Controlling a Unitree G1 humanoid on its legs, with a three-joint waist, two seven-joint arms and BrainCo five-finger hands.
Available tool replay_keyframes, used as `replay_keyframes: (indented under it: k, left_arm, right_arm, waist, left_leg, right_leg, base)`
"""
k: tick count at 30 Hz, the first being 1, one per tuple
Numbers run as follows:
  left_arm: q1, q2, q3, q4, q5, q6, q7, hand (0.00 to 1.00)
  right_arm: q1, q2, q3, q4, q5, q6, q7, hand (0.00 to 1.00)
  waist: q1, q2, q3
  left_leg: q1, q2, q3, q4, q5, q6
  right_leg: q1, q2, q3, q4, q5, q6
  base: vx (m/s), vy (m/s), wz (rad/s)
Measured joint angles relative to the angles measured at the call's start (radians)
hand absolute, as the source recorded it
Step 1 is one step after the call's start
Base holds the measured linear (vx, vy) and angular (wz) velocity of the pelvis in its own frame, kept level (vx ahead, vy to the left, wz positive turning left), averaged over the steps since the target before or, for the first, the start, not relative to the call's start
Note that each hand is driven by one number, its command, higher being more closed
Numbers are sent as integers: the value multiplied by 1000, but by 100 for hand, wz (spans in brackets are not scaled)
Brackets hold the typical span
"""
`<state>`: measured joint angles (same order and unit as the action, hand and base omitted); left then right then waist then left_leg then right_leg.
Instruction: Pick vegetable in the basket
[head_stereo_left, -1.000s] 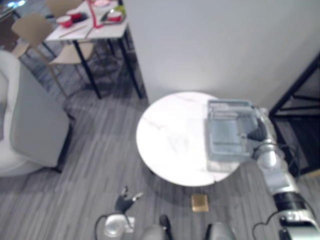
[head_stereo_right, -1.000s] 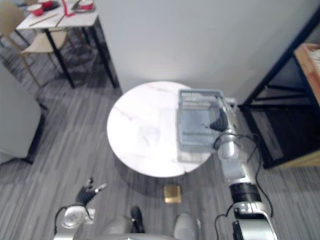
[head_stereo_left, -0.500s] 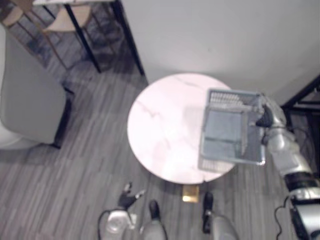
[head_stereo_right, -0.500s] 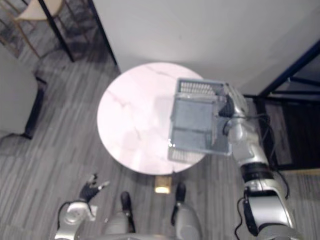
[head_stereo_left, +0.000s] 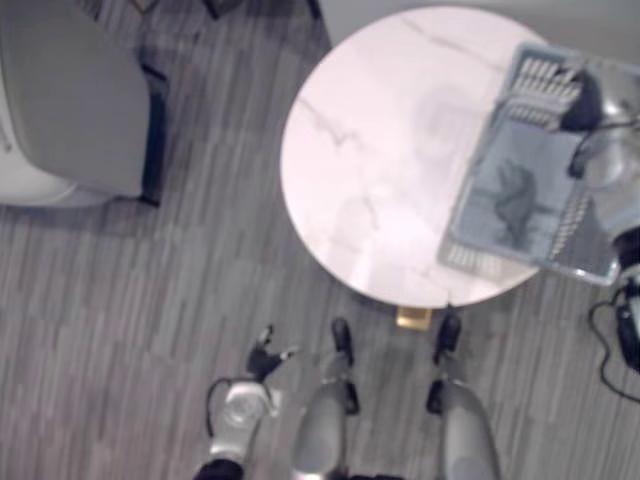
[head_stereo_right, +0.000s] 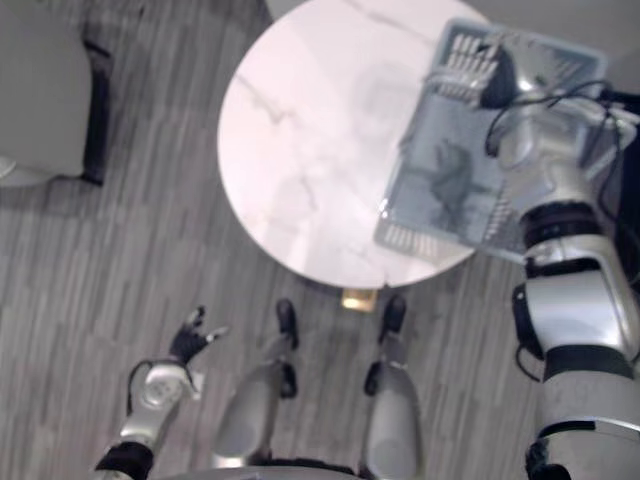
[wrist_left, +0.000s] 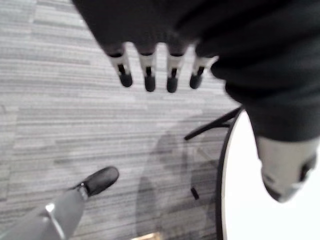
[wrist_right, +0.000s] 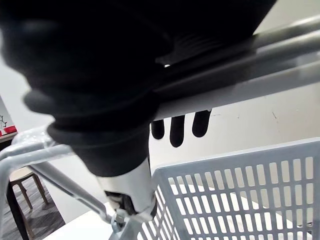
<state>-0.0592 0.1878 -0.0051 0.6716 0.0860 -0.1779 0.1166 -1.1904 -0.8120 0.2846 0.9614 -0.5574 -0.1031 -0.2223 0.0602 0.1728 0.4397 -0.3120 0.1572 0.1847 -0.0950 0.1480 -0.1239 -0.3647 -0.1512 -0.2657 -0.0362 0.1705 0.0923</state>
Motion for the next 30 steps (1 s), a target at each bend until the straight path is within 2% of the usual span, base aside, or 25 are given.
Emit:
replay_keyframes:
  k: [4,7,8,9,10,11,12,13,14,15,16,17,18,19,20,21,22,23,24,25,26,27,28,29,30]
  left_arm:
    - [11,12,0,-1,-3,-8,-6,0]
    - [34,9,1,-7,-1,-8,-12,0]
    - [39,9,2,-12,0,-8,-13,0]
    - [55,7,15,-14,4,-8,-12,0]
    - [73,-2,17,-5,5,-3,-12,0]
    - [81,-12,14,-3,5,2,-12,0]
    - [84,-29,8,11,5,9,-13,0]
    - [77,-29,8,31,6,16,-15,0]
    - [78,-26,8,41,6,16,-15,0]
    - [80,-23,3,56,10,22,-15,0]
    - [80,-21,-11,59,20,28,-16,0]
    - [75,-21,-21,61,31,28,-17,0]
    - [60,-20,-36,62,56,28,-26,0]
    - [42,-19,-36,62,67,31,-37,0]
    - [26,-19,-35,61,77,35,-41,0]
    - [23,-25,-23,57,86,37,-47,0]
    - [26,-12,-4,49,88,42,-52,0]
    - [25,3,11,39,90,49,-54,0]
    - [38,5,47,30,92,57,-55,0]
    - [45,8,63,33,92,57,-55,0]
    - [62,5,85,27,92,50,-58,0]
    - [78,6,91,28,92,60,-56,0]
    - [89,3,87,28,92,62,-58,0]
    - [107,-9,86,28,91,63,-60,0]
    - [117,-29,88,33,89,69,-61,0]
  right_arm:
    - [19,-15,-10,-5,29,-6,52,100]
    - [93,11,-43,-55,57,-7,72,100]
    - [132,25,-43,-76,58,-2,73,100]
    - [171,67,-39,-100,60,10,77,100]
    - [208,115,-39,-124,60,13,98,100]
    - [235,133,-40,-144,60,14,102,100]
    - [304,163,-53,-210,60,16,103,100]
    - [405,207,-89,-287,60,23,104,100]
    - [451,236,-100,-318,67,35,109,100]
    - [538,292,-125,-375,67,49,119,100]
    - [618,328,-134,-435,68,57,125,100]
    - [658,341,-145,-468,68,59,128,100]
    - [737,369,-178,-525,68,69,139,100]
    - [796,397,-206,-564,68,78,143,100]
    - [824,407,-213,-579,68,78,143,100]
    - [876,437,-222,-601,82,78,143,100]
    - [924,481,-237,-620,93,77,142,100]
    - [944,501,-246,-640,97,76,139,100]
    - [948,521,-227,-656,90,73,142,100]
    - [951,537,-225,-663,88,68,142,100]
    - [975,561,-241,-680,95,58,140,100]
    - [1004,584,-243,-680,101,42,139,100]
    - [1022,589,-242,-679,101,35,140,100]
    - [1040,599,-238,-666,101,34,143,100]
    - [1050,620,-237,-656,101,34,144,100]
  waist:
    - [0,-3,1]
    - [11,-28,4]
    - [11,-42,9]
    - [25,-74,7]
    - [32,-91,5]
    - [31,-92,4]
    - [22,-96,2]
    - [6,-134,-10]
    - [-3,-155,-22]
    - [-15,-192,-42]
    - [-31,-210,-53]
    - [-37,-212,-55]
    - [-54,-211,-55]
    - [-62,-210,-56]
    - [-63,-205,-57]
    - [-60,-196,-58]
    - [-67,-215,-68]
    - [-69,-232,-82]
    - [-64,-236,-95]
    - [-55,-244,-110]
    - [-25,-234,-149]
    - [-53,-237,-166]
    - [-60,-234,-184]
    - [-54,-243,-210]
    - [-42,-237,-217]
  left_leg:
    - [8,-3,3,0,2,1]
    - [55,1,19,9,-15,-6]
    - [50,5,-3,72,-51,-10]
    - [26,18,-100,197,-129,-25]
    - [15,34,-208,309,-214,-48]
    - [22,45,-237,347,-260,-61]
    - [44,64,-248,395,-337,-73]
    - [59,64,-217,416,-360,-68]
    - [71,62,-195,419,-367,-66]
    - [102,59,-143,420,-380,-58]
    - [133,55,-92,426,-393,-50]
    - [144,53,-73,435,-402,-46]
    - [164,51,-32,453,-414,-35]
    - [186,52,18,450,-411,-26]
    - [199,59,40,442,-404,-15]
    - [245,85,106,420,-395,-3]
    - [305,75,171,418,-410,-10]
    - [327,66,201,431,-421,-15]
    - [346,69,244,444,-444,29]
    - [342,43,247,402,-458,53]
    - [374,30,333,286,-413,39]
    - [405,11,413,265,-396,38]
    - [405,11,442,266,-396,38]
    - [410,11,513,275,-396,38]
    - [420,16,612,304,-396,37]
  right_leg:
    - [4,-2,4,1,0,0]
    - [28,8,60,4,-1,0]
    - [42,11,90,8,-1,1]
    - [46,27,149,20,-2,2]
    - [60,52,190,26,-9,1]
    - [69,67,208,31,-15,1]
    - [83,90,237,43,-17,3]
    - [90,95,272,43,-22,9]
    - [90,94,289,42,-22,11]
    - [90,94,336,40,-19,21]
    - [93,92,376,40,-12,22]
    - [96,90,386,40,-13,20]
    - [94,75,360,45,-26,-17]
    - [71,43,226,75,-60,-163]
    - [66,29,150,90,-102,-239]
    - [38,-7,8,199,-168,-281]
    - [22,-71,-116,392,-139,-290]
    - [29,-88,-176,413,-139,-283]
    - [32,-63,-208,382,-66,-298]
    - [37,-18,-175,291,1,-286]
    - [31,-19,-248,345,-117,-300]
    - [54,-93,-361,504,-278,-233]
    - [75,-114,-402,524,-322,-188]
    - [105,-140,-478,522,-364,-174]
    - [110,-122,-534,470,-359,-164]
  base:
    - [-7,22,1]
    - [50,2,-35]
    - [74,-18,-56]
    - [79,-81,-101]
    - [70,-97,-120]
    - [25,-13,-124]
    - [-8,76,-99]
    - [-19,119,-89]
    - [-2,103,-88]
    - [20,123,-105]
    - [25,119,-107]
    - [8,109,-97]
    - [-9,109,-102]
    - [-7,103,-114]
    - [5,82,-145]
    - [48,25,-152]
    - [71,21,-153]
    - [62,8,-182]
    - [-28,31,-173]
    - [-184,63,-257]
    - [-172,85,-221]
    - [-117,72,-197]
    - [45,1,-151]
    - [79,-89,-201]
    - [90,-120,-214]
